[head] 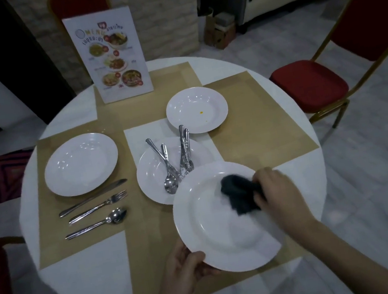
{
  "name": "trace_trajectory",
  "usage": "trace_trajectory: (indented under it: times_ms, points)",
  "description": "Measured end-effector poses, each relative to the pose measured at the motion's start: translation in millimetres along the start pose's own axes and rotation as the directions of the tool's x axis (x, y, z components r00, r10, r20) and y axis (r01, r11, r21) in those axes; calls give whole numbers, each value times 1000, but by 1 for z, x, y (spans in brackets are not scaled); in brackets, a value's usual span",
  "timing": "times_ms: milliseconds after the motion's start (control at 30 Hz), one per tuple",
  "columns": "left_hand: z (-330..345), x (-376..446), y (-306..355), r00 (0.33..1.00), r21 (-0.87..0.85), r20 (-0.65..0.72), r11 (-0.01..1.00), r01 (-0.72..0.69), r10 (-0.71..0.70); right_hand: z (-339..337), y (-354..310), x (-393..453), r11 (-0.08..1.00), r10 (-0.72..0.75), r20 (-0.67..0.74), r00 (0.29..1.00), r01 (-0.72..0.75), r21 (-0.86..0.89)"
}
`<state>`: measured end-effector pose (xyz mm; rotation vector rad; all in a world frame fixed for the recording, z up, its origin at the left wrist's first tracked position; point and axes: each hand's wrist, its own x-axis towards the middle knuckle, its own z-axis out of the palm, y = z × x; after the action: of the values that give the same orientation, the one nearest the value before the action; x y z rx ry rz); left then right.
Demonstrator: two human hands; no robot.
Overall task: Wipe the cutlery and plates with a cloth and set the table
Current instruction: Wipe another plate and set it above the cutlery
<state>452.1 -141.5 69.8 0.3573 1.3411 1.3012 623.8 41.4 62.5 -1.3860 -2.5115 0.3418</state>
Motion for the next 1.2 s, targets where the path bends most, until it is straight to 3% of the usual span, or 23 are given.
trace_trajectory:
  times_ms: [100,167,200,267,300,433,567,633,733,933,1200]
  points:
    - [10,2,-2,1000,-9,27,1000,-13,13,-17,-13,14,979,153,-100,983,-137,150]
    - [16,5,-1,999,8,36,1000,-28,28,-18,-41,11,966,69,-107,992,-40,254]
    - [18,6,2,999,18,39,999,-36,35,-12,-53,5,971,-75,-75,994,90,220]
    - [19,8,6,998,28,34,998,-47,46,5,-61,-12,929,-340,71,938,323,181]
    - [18,8,6,999,29,29,999,-46,45,7,-60,-19,910,-393,185,901,353,218]
    - [6,2,-5,1000,-11,-31,1000,5,-5,-3,-31,-23,913,-409,442,799,351,210]
    - [-3,0,-12,999,-3,-35,1000,-5,5,-5,3,-20,949,-315,398,862,301,100]
    - [-4,5,-13,999,13,-36,1000,-28,29,8,3,-23,936,-351,326,878,332,113]
    - [-7,15,-14,995,46,-88,998,-48,52,38,-22,-33,885,-466,278,840,439,159]
    - [-47,19,-35,946,44,-324,999,-20,33,66,-65,-45,788,-614,223,757,574,222]
    - [-83,10,-74,889,162,-449,987,-21,93,89,-56,-59,823,-563,411,716,529,206]
